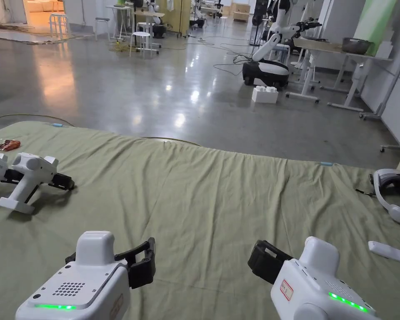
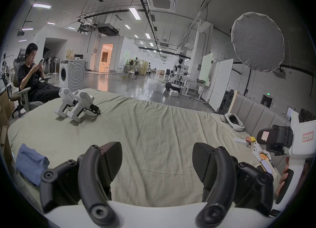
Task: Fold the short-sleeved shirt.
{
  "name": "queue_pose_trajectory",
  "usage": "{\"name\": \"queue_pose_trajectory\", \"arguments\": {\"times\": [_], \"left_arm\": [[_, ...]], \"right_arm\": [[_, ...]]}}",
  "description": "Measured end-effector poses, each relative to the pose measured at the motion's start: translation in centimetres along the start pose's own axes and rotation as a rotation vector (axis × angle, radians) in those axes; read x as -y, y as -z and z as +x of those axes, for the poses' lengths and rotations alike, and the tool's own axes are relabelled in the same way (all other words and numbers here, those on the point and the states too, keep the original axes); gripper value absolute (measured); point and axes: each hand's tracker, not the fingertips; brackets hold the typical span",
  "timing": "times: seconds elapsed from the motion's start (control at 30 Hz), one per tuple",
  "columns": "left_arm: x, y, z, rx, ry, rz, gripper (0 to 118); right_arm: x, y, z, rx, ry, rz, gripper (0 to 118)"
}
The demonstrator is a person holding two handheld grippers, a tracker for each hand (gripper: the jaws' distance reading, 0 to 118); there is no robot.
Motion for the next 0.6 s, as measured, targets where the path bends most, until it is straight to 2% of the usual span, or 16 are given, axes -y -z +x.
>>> {"name": "queue_pose_trajectory", "arguments": {"times": [0.17, 0.27, 0.37, 0.47, 0.53, 0.6], "left_arm": [[-0.1, 0.0, 0.0, 0.0, 0.006, 0.001, 94], [-0.1, 0.0, 0.1, -0.005, 0.023, 0.002, 94], [-0.1, 0.0, 0.1, -0.004, 0.034, 0.002, 94], [-0.1, 0.1, 0.3, -0.004, 0.05, 0.003, 94], [0.0, 0.1, 0.3, -0.007, 0.067, 0.002, 94], [0.0, 0.2, 0.4, -0.013, 0.08, 0.004, 94]], "right_arm": [[0.1, 0.0, 0.3, -0.018, 0.013, 0.006, 116], [0.1, 0.1, 0.3, 0.012, -0.006, 0.026, 116], [0.5, 0.1, 0.7, -0.044, -0.069, 0.054, 116], [0.7, -0.1, 1.1, -0.08, -0.067, 0.062, 116], [0.8, -0.2, 0.9, -0.07, -0.072, 0.077, 116], [0.9, -0.2, 0.5, -0.009, -0.115, 0.099, 117]]}}
